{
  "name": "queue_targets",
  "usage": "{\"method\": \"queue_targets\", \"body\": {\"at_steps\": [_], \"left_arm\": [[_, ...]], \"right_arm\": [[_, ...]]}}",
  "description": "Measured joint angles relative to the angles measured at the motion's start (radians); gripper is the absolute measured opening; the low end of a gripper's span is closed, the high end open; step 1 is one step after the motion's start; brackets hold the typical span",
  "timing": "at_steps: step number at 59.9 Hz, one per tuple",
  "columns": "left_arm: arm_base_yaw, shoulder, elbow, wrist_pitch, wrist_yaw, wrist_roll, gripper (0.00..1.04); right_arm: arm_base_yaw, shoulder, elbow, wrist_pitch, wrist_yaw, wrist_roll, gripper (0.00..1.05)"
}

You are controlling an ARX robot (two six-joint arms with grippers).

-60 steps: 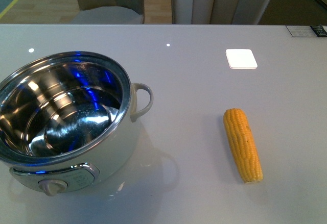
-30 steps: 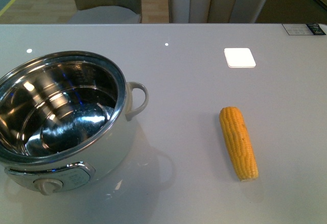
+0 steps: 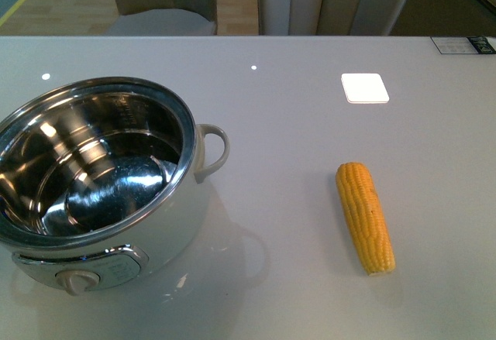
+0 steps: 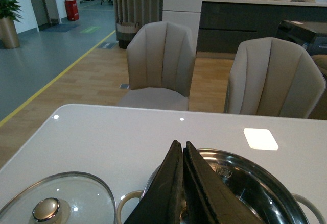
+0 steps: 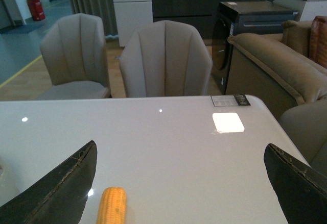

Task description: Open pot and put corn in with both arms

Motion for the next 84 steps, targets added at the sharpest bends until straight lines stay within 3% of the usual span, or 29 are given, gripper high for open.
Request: {"method": "queue_targets", "body": {"at_steps": [14, 46, 51, 67, 84], "left_arm": [[-0.001, -0.151, 0.000, -0.143, 0.000, 0.000, 0.03], [-0.001, -0.320, 0.000, -0.312, 0.000, 0.000, 0.03], [-0.001, -0.439, 0.000, -0.461, 0.000, 0.001, 0.03], [-0.001, -0.481, 0.000, -0.478, 0.000, 0.001, 0.03], [-0.001, -0.481, 0.000, -0.478, 0.000, 0.001, 0.53]], "right_arm": [[0.000, 0.000, 0.000, 0.000, 0.000, 0.000, 0.96], [0.000, 0.000, 0.000, 0.000, 0.000, 0.000, 0.96], [0.000, 0.000, 0.000, 0.000, 0.000, 0.000, 0.96], [0.000, 0.000, 0.000, 0.000, 0.000, 0.000, 0.96], [0.000, 0.000, 0.000, 0.000, 0.000, 0.000, 0.96]]}}
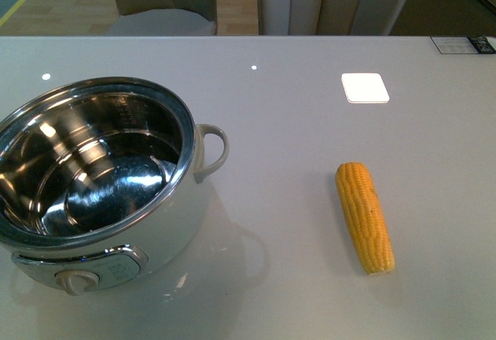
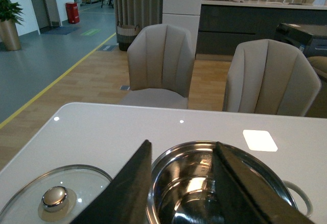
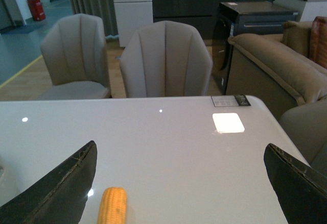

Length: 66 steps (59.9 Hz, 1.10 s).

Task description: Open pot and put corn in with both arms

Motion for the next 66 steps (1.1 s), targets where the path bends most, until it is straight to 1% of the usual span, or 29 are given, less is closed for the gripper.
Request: {"method": "queue_targets", "body": {"at_steps": [2, 6, 9, 10, 15, 17, 20, 31, 32, 33, 34, 36, 38, 40, 43, 48, 53, 57, 58, 61, 64, 66], "left_arm": [[0.000, 0.000, 0.000, 0.000, 0.000, 0.000, 0.60], [0.000, 0.000, 0.000, 0.000, 0.000, 0.000, 0.70], [0.000, 0.000, 0.000, 0.000, 0.000, 0.000, 0.81], [0.000, 0.000, 0.000, 0.000, 0.000, 0.000, 0.83], [0.000, 0.000, 0.000, 0.000, 0.000, 0.000, 0.98], [0.000, 0.000, 0.000, 0.000, 0.000, 0.002, 0.99], [0.000, 0.000, 0.000, 0.000, 0.000, 0.002, 0.97], [0.000, 0.000, 0.000, 0.000, 0.000, 0.002, 0.98], [0.000, 0.000, 0.000, 0.000, 0.000, 0.002, 0.98], [0.000, 0.000, 0.000, 0.000, 0.000, 0.002, 0.98], [0.000, 0.000, 0.000, 0.000, 0.000, 0.002, 0.98], [0.000, 0.000, 0.000, 0.000, 0.000, 0.002, 0.98], [0.000, 0.000, 0.000, 0.000, 0.000, 0.002, 0.98], [0.000, -0.001, 0.000, 0.000, 0.000, 0.002, 0.98], [0.000, -0.001, 0.000, 0.000, 0.000, 0.002, 0.98], [0.000, -0.001, 0.000, 0.000, 0.000, 0.002, 0.98], [0.000, -0.001, 0.000, 0.000, 0.000, 0.002, 0.98], [0.000, -0.001, 0.000, 0.000, 0.000, 0.002, 0.98], [0.000, -0.001, 0.000, 0.000, 0.000, 0.002, 0.98], [0.000, -0.001, 0.000, 0.000, 0.000, 0.002, 0.98], [0.000, -0.001, 0.000, 0.000, 0.000, 0.002, 0.98], [0.000, -0.001, 0.000, 0.000, 0.000, 0.002, 0.98]], "right_arm": [[0.000, 0.000, 0.000, 0.000, 0.000, 0.000, 0.96], [0.000, 0.000, 0.000, 0.000, 0.000, 0.000, 0.96], [0.000, 0.000, 0.000, 0.000, 0.000, 0.000, 0.96], [0.000, 0.000, 0.000, 0.000, 0.000, 0.000, 0.96], [0.000, 0.000, 0.000, 0.000, 0.000, 0.000, 0.96], [0.000, 0.000, 0.000, 0.000, 0.000, 0.000, 0.96], [0.000, 0.000, 0.000, 0.000, 0.000, 0.000, 0.96], [0.000, 0.002, 0.001, -0.002, -0.002, 0.000, 0.96], [-0.003, 0.026, 0.015, -0.046, -0.014, 0.022, 0.96], [-0.003, 0.058, 0.048, -0.124, -0.032, 0.045, 0.96], [-0.003, 0.084, 0.064, -0.166, -0.032, 0.059, 0.96], [-0.004, 0.205, 0.135, -0.320, -0.033, 0.122, 0.96], [-0.005, 0.291, 0.171, -0.403, -0.042, 0.165, 0.96], [-0.006, 0.366, 0.188, -0.455, -0.050, 0.201, 0.96], [0.000, 0.481, 0.183, -0.457, -0.051, 0.248, 0.96], [0.029, 0.591, 0.174, -0.376, -0.036, 0.263, 0.96], [0.059, 0.742, 0.169, -0.215, -0.041, 0.261, 0.96], [0.081, 0.963, 0.172, -0.008, -0.016, 0.234, 0.96], [0.091, 1.058, 0.177, 0.070, -0.004, 0.219, 0.96], [0.117, 1.249, 0.203, 0.222, 0.003, 0.190, 0.96], [0.142, 1.426, 0.247, 0.348, 0.011, 0.169, 0.96], [0.154, 1.506, 0.273, 0.393, 0.020, 0.159, 0.96]]}}
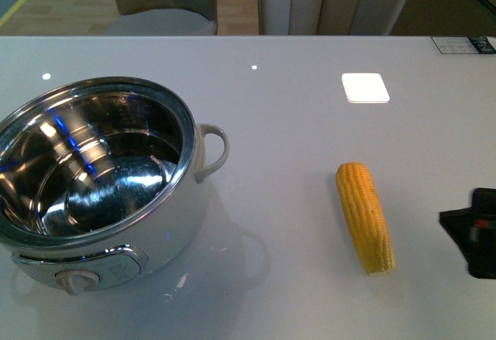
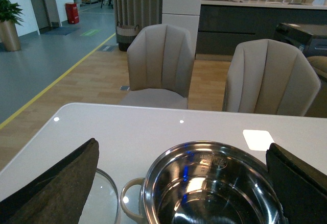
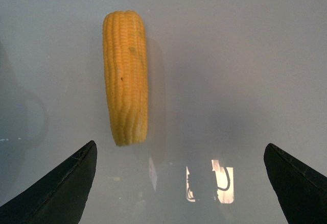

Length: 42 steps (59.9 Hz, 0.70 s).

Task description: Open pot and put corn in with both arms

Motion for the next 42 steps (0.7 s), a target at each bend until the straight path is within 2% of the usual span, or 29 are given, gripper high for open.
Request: {"method": "queue_targets", "body": {"at_steps": [4, 13, 42], "left_arm": [[0.000, 0.000, 0.000, 0.000, 0.000, 0.000, 0.98], [0.000, 0.000, 0.000, 0.000, 0.000, 0.000, 0.98], [0.000, 0.000, 0.000, 0.000, 0.000, 0.000, 0.98]], "right_arm": [[0.021, 0.145, 0.049, 0.063, 0.012, -0.009, 0.96], [0.065, 0.369, 0.142, 0.093, 0.033, -0.010, 0.96], [0.142, 0.629, 0.420, 0.031, 0.073, -0.009, 0.96]]}}
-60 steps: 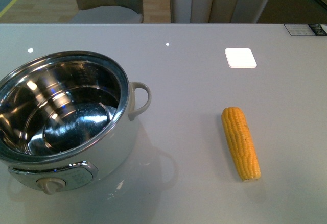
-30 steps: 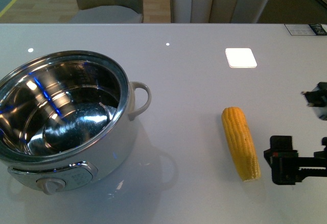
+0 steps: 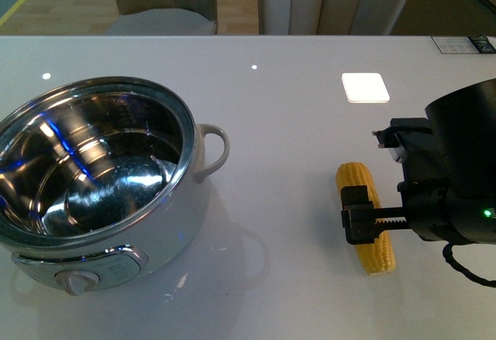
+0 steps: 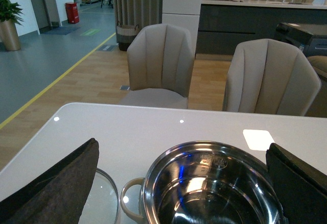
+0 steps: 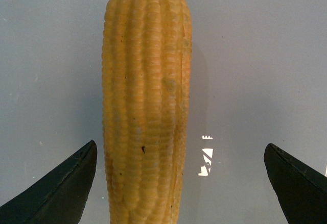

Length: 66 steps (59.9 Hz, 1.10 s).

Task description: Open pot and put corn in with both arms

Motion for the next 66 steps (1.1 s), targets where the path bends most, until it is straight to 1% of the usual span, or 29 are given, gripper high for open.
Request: {"method": "queue_targets", "body": {"at_steps": [19, 24, 29, 33, 37, 41, 47, 57, 60, 66], "left_arm": [[0.000, 0.000, 0.000, 0.000, 0.000, 0.000, 0.98], [0.000, 0.000, 0.000, 0.000, 0.000, 0.000, 0.98], [0.000, 0.000, 0.000, 0.000, 0.000, 0.000, 0.98], [0.000, 0.000, 0.000, 0.000, 0.000, 0.000, 0.98], [0.000, 0.000, 0.000, 0.000, 0.000, 0.000, 0.98], [0.000, 0.000, 0.000, 0.000, 0.000, 0.000, 0.98], [0.000, 0.000, 0.000, 0.000, 0.000, 0.000, 0.98], [0.000, 0.000, 0.000, 0.000, 0.000, 0.000, 0.98], [0.000, 0.000, 0.000, 0.000, 0.000, 0.000, 0.98], [0.000, 0.000, 0.000, 0.000, 0.000, 0.000, 0.98]], "right_arm": [[0.043, 0.091, 0.084, -0.016, 0.029, -0.029, 0.95], [0.047, 0.106, 0.089, -0.019, 0.034, -0.031, 0.84], [0.051, 0.110, 0.082, -0.019, 0.035, -0.031, 0.67], [0.055, 0.108, 0.071, -0.015, 0.032, -0.031, 0.56], [0.056, 0.097, 0.053, -0.007, 0.024, -0.031, 0.46], [0.055, 0.075, 0.032, -0.001, 0.014, -0.031, 0.39], [0.048, 0.019, -0.004, 0.002, -0.002, -0.031, 0.31], [0.026, -0.145, -0.048, -0.025, -0.059, 0.006, 0.23], [0.027, -0.209, -0.049, -0.053, -0.086, 0.035, 0.23], [0.040, -0.289, -0.040, -0.092, -0.108, 0.073, 0.22]]}}
